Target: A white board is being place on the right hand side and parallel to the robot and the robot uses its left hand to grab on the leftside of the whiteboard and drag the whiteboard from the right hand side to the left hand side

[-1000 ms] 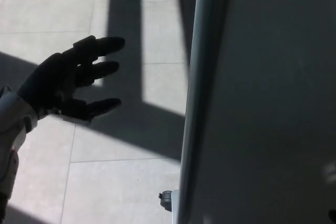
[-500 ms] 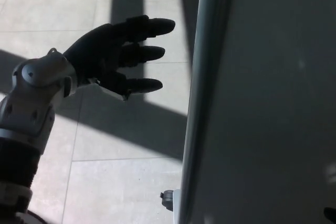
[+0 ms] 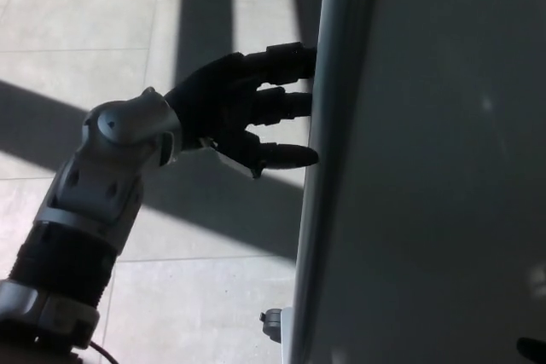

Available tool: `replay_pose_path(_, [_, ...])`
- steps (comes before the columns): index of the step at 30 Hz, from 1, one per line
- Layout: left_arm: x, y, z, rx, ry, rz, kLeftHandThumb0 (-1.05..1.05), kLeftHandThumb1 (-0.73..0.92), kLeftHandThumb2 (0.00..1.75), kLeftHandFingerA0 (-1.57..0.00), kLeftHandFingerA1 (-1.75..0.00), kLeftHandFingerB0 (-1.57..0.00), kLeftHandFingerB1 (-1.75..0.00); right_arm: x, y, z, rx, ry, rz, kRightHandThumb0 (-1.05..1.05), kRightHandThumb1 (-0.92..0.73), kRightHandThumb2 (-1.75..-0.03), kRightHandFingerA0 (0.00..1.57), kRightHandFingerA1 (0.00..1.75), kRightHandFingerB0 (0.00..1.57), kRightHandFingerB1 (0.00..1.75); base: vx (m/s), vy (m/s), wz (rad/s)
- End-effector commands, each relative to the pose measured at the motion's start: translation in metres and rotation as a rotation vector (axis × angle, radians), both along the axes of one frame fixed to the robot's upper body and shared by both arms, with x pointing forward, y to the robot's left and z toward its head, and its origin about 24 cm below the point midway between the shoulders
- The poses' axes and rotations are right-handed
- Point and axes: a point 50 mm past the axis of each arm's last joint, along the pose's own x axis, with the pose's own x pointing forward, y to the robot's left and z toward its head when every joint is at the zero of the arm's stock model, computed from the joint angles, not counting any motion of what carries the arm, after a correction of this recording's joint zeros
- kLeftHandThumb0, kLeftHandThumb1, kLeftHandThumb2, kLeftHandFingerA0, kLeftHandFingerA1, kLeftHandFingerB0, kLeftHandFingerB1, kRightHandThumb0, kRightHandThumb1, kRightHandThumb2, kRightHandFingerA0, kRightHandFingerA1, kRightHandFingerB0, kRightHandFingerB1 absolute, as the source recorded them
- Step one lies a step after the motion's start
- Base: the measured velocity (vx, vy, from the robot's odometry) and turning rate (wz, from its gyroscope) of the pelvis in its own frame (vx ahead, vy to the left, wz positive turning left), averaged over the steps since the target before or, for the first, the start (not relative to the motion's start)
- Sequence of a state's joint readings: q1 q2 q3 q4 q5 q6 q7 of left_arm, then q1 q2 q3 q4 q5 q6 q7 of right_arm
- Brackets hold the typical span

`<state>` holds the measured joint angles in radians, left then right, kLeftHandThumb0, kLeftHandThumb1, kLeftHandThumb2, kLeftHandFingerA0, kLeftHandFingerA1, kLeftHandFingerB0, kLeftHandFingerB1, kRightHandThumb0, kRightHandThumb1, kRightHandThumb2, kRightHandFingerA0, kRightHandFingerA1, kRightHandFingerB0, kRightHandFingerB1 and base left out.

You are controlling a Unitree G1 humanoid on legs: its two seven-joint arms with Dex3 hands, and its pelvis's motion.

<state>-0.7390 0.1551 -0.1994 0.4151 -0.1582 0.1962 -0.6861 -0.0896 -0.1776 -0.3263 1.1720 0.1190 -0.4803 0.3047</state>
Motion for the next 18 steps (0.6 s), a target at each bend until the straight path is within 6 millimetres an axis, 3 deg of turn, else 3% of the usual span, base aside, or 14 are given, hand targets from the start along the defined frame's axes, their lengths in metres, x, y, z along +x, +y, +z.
replay_pose_path(1, [-0.004, -0.013, -0.013, 0.004, 0.072, -0.018, -0.48, 0.33, 0.7, -0.01, -0.29, -0.02, -0.2, -0.002, -0.002, 0.002, -0.035, -0.022, 0.005, -0.49, -0.69, -0.61, 0.98, 0.6, 0.6, 0.43, 0.0, 0.0, 0.0])
replay_pose_path(2, [-0.007, -0.018, -0.014, 0.008, 0.068, -0.022, -0.51, 0.35, 0.68, -0.07, -0.32, -0.06, -0.21, -0.002, -0.002, 0.002, -0.035, -0.015, 0.008, -0.49, -0.69, -0.62, 0.95, 0.58, 0.59, 0.44, 0.0, 0.0, 0.0])
replay_pose_path(3, [-0.009, -0.023, -0.014, 0.013, 0.053, -0.037, -0.52, 0.34, 0.71, -0.01, -0.38, -0.08, -0.23, 0.0, -0.002, 0.003, -0.032, -0.018, 0.009, -0.52, -0.57, -0.95, 0.85, 0.7, 0.53, 0.59, 0.0, 0.0, 0.0])
replay_pose_path(5, [-0.01, -0.028, -0.015, 0.014, 0.05, -0.051, -0.49, 0.46, 0.55, -0.11, -0.31, -0.04, -0.24, 0.002, -0.001, 0.003, -0.025, -0.023, 0.007, -0.52, -0.57, -0.94, 0.86, 0.71, 0.55, 0.59, 0.0, 0.0, 0.0])
replay_pose_path(7, [-0.011, -0.032, -0.017, 0.03, 0.049, -0.048, -0.49, 0.46, 0.54, -0.11, -0.31, -0.06, -0.24, 0.002, 0.0, 0.003, -0.024, -0.022, 0.01, -0.52, -0.58, -0.94, 0.86, 0.71, 0.55, 0.59, 0.0, 0.0, 0.0])
replay_pose_path(8, [-0.012, -0.04, -0.022, 0.04, 0.055, -0.056, -0.51, 0.36, 0.68, -0.05, -0.37, -0.05, -0.22, 0.001, 0.0, 0.002, -0.034, -0.019, 0.016, -0.52, -0.58, -0.94, 0.86, 0.7, 0.52, 0.59, 0.0, 0.0, 0.0])
replay_pose_path(9, [-0.013, -0.044, -0.025, 0.041, 0.06, -0.057, -0.46, 0.46, 0.55, -0.1, -0.32, -0.08, -0.22, 0.0, 0.001, 0.002, -0.03, -0.023, 0.015, -0.46, -0.69, -0.61, 0.98, 0.63, 0.62, 0.44, 0.0, 0.0, 0.0])
replay_pose_path(11, [-0.012, -0.049, -0.028, 0.049, 0.071, -0.058, -0.49, 0.46, 0.59, -0.1, -0.33, -0.1, -0.2, 0.001, 0.001, 0.003, -0.035, -0.028, 0.016, -0.46, -0.69, -0.61, 0.99, 0.64, 0.62, 0.44, 0.0, 0.0, 0.0])
replay_pose_path(12, [-0.015, -0.054, -0.033, 0.046, 0.092, -0.064, -0.54, 0.34, 0.7, -0.03, -0.39, -0.09, -0.23, -0.003, 0.002, 0.001, -0.046, -0.015, 0.019, -0.47, -0.69, -0.61, 0.97, 0.62, 0.63, 0.44, 0.0, 0.0, 0.0])
replay_pose_path(13, [-0.014, -0.057, -0.034, 0.038, 0.105, -0.064, -0.56, 0.36, 0.72, -0.01, -0.36, -0.09, -0.22, -0.001, 0.002, 0.001, -0.044, -0.016, 0.018, -0.5, -0.57, -0.95, 0.85, 0.71, 0.55, 0.6, 0.0, 0.0, 0.0])
replay_pose_path(14, [-0.013, -0.061, -0.035, 0.039, 0.103, -0.063, -0.54, 0.44, 0.54, -0.1, -0.3, -0.07, -0.21, 0.001, 0.003, 0.002, -0.039, -0.026, 0.02, -0.47, -0.55, -0.95, 0.85, 0.72, 0.54, 0.6, 0.0, 0.0, 0.0])
replay_pose_path(15, [-0.013, -0.063, -0.036, 0.039, 0.104, -0.065, -0.55, 0.46, 0.54, -0.1, -0.3, -0.04, -0.25, 0.002, 0.003, 0.002, -0.041, -0.028, 0.02, -0.48, -0.68, -0.6, 0.97, 0.62, 0.63, 0.44, 0.0, 0.0, 0.0])
replay_pose_path(17, [-0.013, -0.068, -0.038, 0.037, 0.107, -0.081, -0.59, 0.38, 0.72, -0.05, -0.37, -0.06, -0.19, 0.001, 0.004, 0.002, -0.038, -0.029, 0.018, -0.47, -0.68, -0.6, 0.98, 0.63, 0.62, 0.44, 0.0, 0.0, 0.0])
replay_pose_path(18, [-0.013, -0.071, -0.04, 0.032, 0.108, -0.088, -0.58, 0.39, 0.67, -0.12, -0.41, -0.07, -0.24, 0.001, 0.005, 0.001, -0.035, -0.029, 0.017, -0.48, -0.62, -0.64, 0.97, 0.64, 0.59, 0.46, 0.0, 0.0, 0.0])
